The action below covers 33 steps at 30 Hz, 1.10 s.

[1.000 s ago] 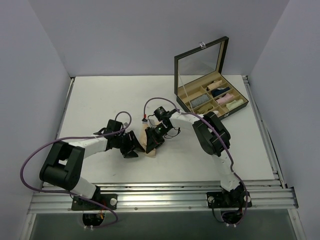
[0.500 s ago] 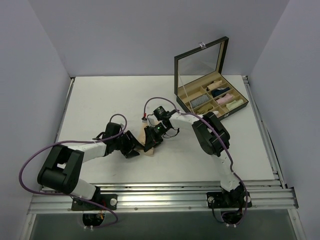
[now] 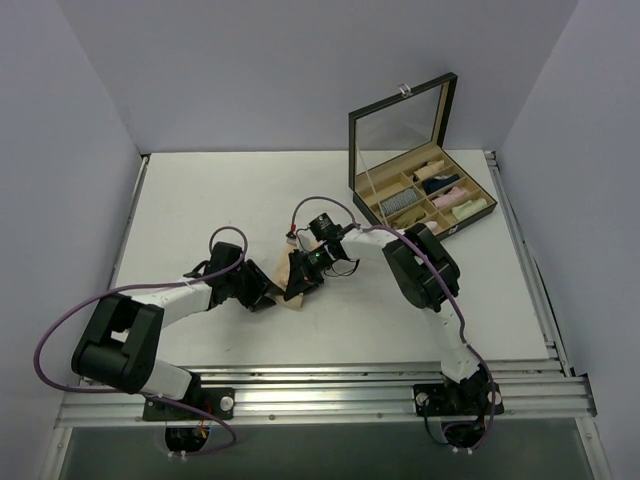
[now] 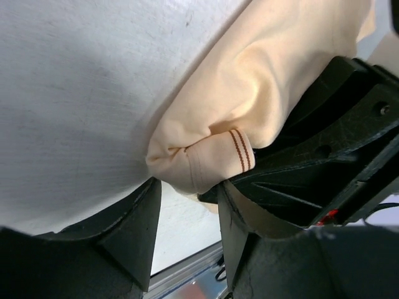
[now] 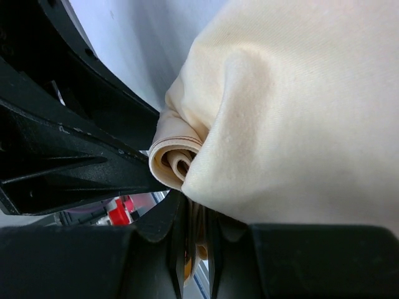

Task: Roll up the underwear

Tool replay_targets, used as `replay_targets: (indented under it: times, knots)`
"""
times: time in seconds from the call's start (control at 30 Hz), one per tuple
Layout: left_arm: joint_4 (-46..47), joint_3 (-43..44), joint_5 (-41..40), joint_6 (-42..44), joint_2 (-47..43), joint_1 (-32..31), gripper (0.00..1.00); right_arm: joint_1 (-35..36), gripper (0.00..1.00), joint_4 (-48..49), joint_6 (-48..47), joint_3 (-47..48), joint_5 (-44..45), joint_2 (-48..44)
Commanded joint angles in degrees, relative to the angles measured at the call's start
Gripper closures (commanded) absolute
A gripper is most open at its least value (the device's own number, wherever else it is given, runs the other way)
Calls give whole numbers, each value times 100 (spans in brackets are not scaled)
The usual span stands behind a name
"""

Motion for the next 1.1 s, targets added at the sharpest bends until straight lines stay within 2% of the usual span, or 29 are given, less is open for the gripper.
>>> replay_targets:
  times: [0.0, 0.13, 0.37, 0.47, 0.57, 0.6, 0.63, 0.67, 0.7, 0.8, 0.87, 0.9, 1.07]
  knots:
    - [116, -121, -566, -474, -290, -23, 51, 94, 100, 616, 436, -188, -21, 8]
    - [450, -236, -619, -721, -493, -23, 48, 103, 100, 697, 507, -268, -21, -10]
    - [565, -209, -619, -800, -19, -163, 49, 129, 100, 970, 761, -382, -74, -80]
    - [469, -218, -654, -783, 43, -190, 58, 138, 100, 1163, 963, -409, -109, -107]
    - [-187, -149, -794, -756, -18, -199, 79, 121, 98, 1225, 991, -417, -30, -177]
    - [-338, -113, -926, -756, -44, -190, 92, 112, 89, 1059, 929, -409, 57, -221]
    - [-531, -70, -996, -756, -88, -190, 97, 68, 84, 962, 885, -400, 310, -360]
    - [-872, -17, -1049, -739, -97, -173, 98, 42, 79, 770, 563, -339, 556, -457]
    - [-998, 105, -1050, -704, -97, -112, 98, 15, 72, 46, 351, -234, 881, -537]
    - [-1806, 526, -1199, -502, -45, -94, 98, -20, 65, -793, -185, -49, 2024, -950]
    - [-2000, 651, -1199, -431, 16, -67, 98, 15, 64, -1007, -327, -48, 2560, -1318]
    - [-2184, 695, -1182, -440, 43, -58, 98, 58, 63, -1103, -354, -118, 3172, -1433]
    - [-2475, 862, -963, -589, 210, -6, 98, 523, 60, -771, -714, -619, 4494, -2338]
